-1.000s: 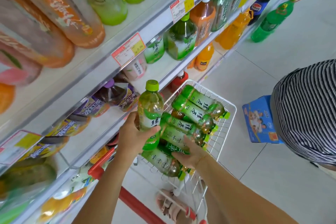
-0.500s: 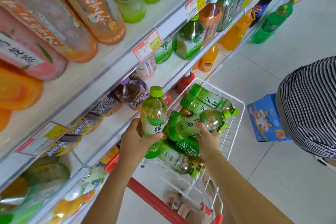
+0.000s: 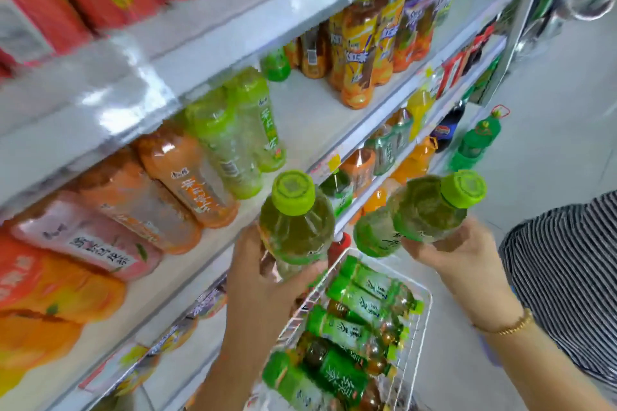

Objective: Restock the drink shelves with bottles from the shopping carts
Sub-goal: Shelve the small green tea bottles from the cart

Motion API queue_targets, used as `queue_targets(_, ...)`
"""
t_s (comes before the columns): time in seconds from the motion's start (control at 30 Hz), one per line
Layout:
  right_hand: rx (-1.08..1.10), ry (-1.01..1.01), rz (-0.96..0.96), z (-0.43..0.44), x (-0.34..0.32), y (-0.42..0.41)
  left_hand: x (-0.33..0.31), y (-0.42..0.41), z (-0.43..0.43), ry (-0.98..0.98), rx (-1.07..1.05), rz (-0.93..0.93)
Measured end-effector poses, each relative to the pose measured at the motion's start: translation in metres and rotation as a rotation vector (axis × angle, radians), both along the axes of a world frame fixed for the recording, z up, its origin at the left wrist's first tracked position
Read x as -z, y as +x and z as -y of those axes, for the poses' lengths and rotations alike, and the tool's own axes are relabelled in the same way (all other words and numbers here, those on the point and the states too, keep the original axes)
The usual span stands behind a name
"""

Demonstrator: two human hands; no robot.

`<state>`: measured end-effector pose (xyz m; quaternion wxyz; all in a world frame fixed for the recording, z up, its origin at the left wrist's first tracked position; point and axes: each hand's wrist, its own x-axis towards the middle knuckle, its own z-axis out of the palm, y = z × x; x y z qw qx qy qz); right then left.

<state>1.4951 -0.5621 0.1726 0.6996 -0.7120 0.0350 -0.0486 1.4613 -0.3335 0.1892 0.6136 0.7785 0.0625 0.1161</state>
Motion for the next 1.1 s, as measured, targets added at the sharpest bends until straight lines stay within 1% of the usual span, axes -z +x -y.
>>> queue_targets(0.1,-0.014,0.067,0.147,0.011,-0.021,0.048,-0.027,0.039,0.030,0.028,-0.059,0.153)
queue_targets(0.17,-0.038,0.086,0.211,0.012,-0.026,0.084,-0.027,0.072,0.048,0.090,-0.135,0.264)
queue_targets(0.27,-0.077,0.078,0.268,0.007,-0.024,0.136,-0.014,0.122,0.071,0.120,-0.250,0.320)
queue_targets(0.37,-0.134,0.082,0.270,-0.002,-0.019,0.174,0.002,0.161,0.086,0.068,-0.369,0.302)
queue_targets(0.5,-0.247,0.109,0.285,-0.012,-0.016,0.208,0.016,0.195,0.087,0.036,-0.462,0.327)
queue_targets(0.57,-0.307,0.106,0.300,-0.015,-0.020,0.224,0.017,0.208,0.085,0.076,-0.483,0.329)
queue_targets(0.63,-0.340,0.052,0.315,-0.021,-0.027,0.239,0.016,0.218,0.084,0.154,-0.543,0.279)
queue_targets(0.7,-0.364,-0.012,0.324,-0.029,-0.028,0.252,0.017,0.225,0.083,0.163,-0.598,0.220)
queue_targets(0.77,-0.377,-0.054,0.325,-0.040,-0.027,0.261,0.019,0.231,0.080,0.175,-0.648,0.175)
queue_targets(0.87,-0.376,-0.065,0.332,-0.057,-0.022,0.275,0.020,0.243,0.078,0.211,-0.701,0.159)
queue_targets(1.03,-0.365,-0.040,0.297,-0.077,-0.015,0.296,0.021,0.262,0.077,0.168,-0.779,0.155)
queue_targets(1.1,-0.366,-0.065,0.312,-0.082,-0.004,0.299,0.022,0.266,0.074,0.158,-0.793,0.166)
